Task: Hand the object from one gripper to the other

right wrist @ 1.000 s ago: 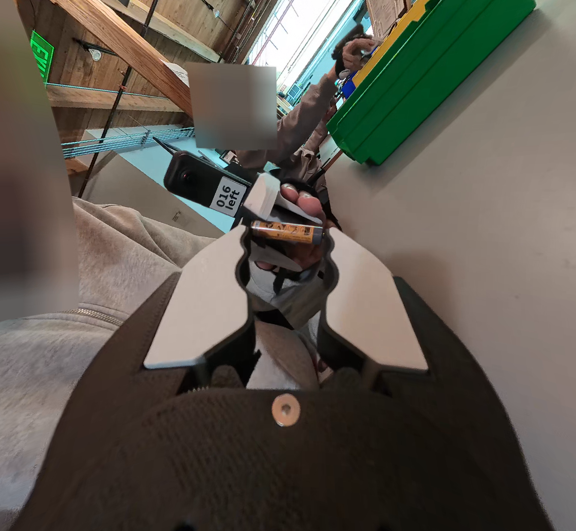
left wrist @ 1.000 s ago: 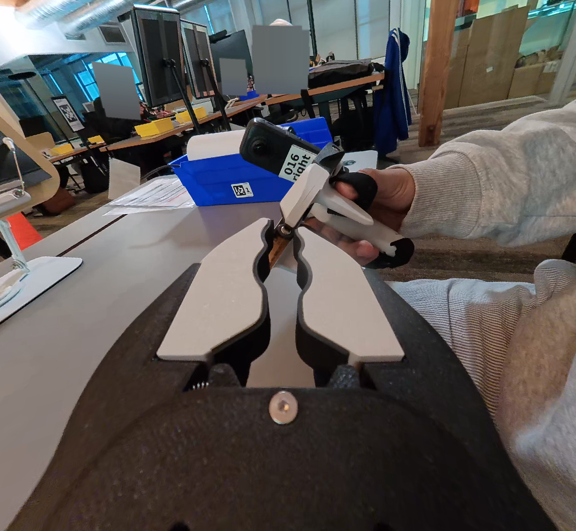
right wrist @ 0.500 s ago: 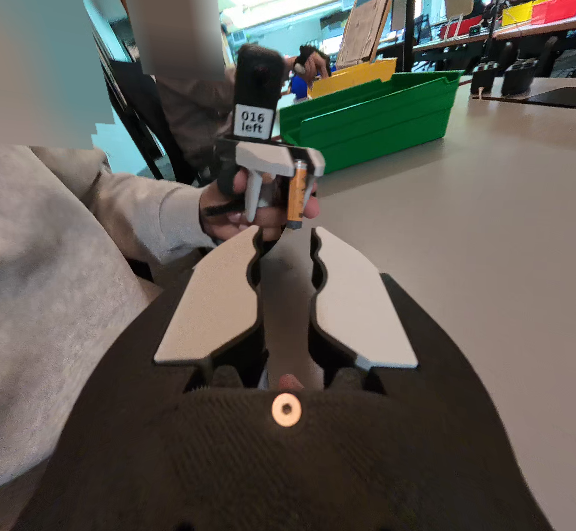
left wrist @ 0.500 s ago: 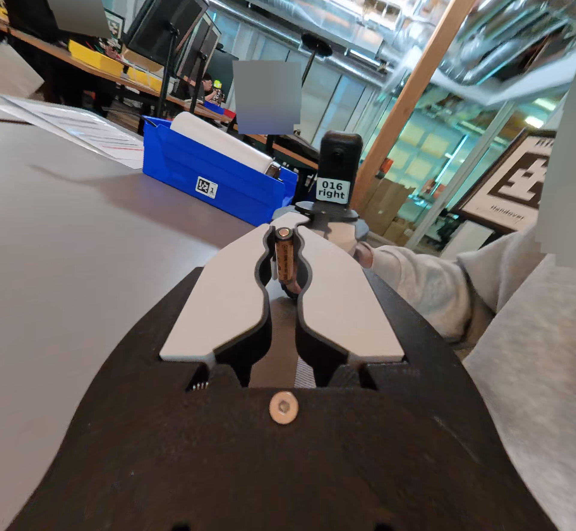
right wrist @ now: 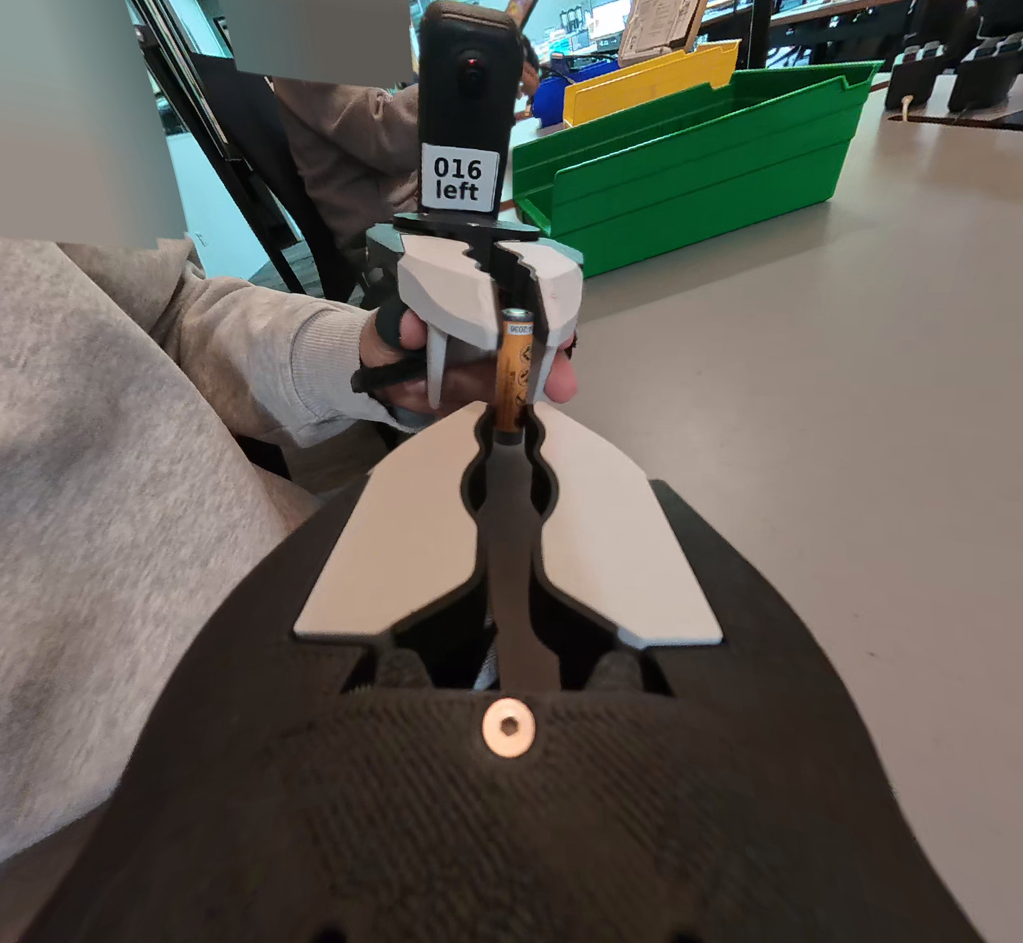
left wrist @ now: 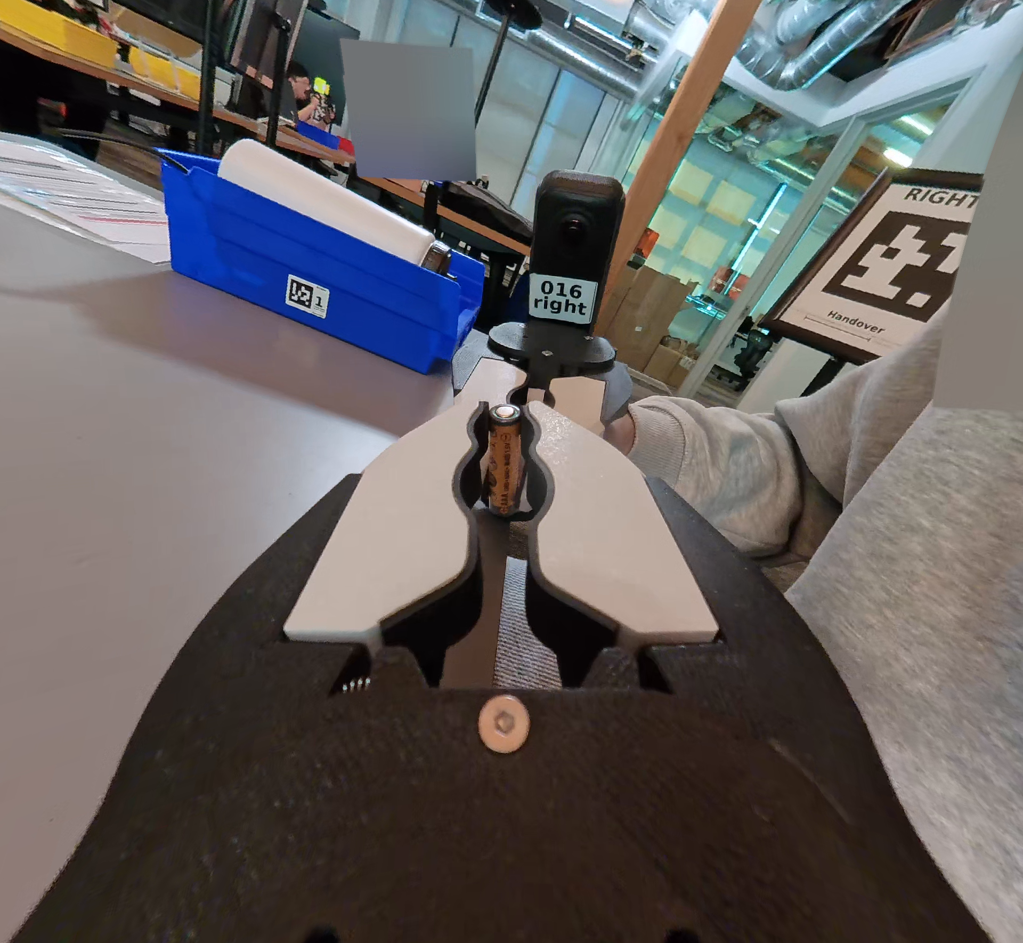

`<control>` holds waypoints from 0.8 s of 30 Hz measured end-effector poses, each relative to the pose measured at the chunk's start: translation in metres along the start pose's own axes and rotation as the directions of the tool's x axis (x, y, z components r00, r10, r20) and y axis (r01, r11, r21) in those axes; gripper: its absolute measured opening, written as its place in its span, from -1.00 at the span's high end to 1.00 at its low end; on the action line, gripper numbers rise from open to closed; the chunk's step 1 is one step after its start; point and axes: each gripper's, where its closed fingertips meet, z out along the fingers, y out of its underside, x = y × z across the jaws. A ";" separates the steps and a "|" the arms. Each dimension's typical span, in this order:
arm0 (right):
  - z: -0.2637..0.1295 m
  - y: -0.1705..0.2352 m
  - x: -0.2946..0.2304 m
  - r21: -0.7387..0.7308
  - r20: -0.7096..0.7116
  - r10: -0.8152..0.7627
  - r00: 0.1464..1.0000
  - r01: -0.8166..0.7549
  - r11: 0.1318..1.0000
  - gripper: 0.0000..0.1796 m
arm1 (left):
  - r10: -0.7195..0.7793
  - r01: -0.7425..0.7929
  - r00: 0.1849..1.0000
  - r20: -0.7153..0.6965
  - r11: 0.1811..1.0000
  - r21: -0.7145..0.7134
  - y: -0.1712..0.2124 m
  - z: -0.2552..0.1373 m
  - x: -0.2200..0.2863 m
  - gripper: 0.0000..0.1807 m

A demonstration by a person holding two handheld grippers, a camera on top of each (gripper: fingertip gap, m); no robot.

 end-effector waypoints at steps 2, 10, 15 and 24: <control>-0.001 0.000 0.002 0.004 0.000 0.037 0.999 -0.037 0.999 0.88 | 0.013 -0.014 1.000 0.012 1.000 0.022 -0.003 0.000 0.000 0.78; -0.009 -0.014 0.004 0.108 0.048 0.175 0.983 -0.180 0.978 0.88 | 0.021 -0.031 0.997 0.080 0.992 0.122 -0.018 -0.006 -0.010 0.40; -0.021 -0.030 0.005 0.187 0.187 0.386 0.903 -0.418 0.889 0.88 | 0.205 -0.225 0.956 0.210 0.972 0.075 -0.016 -0.003 -0.015 0.01; -0.014 -0.019 -0.011 -0.005 0.399 0.632 0.664 -0.688 0.726 0.88 | 0.620 -0.605 0.746 0.243 0.783 -0.142 0.005 0.012 0.002 0.07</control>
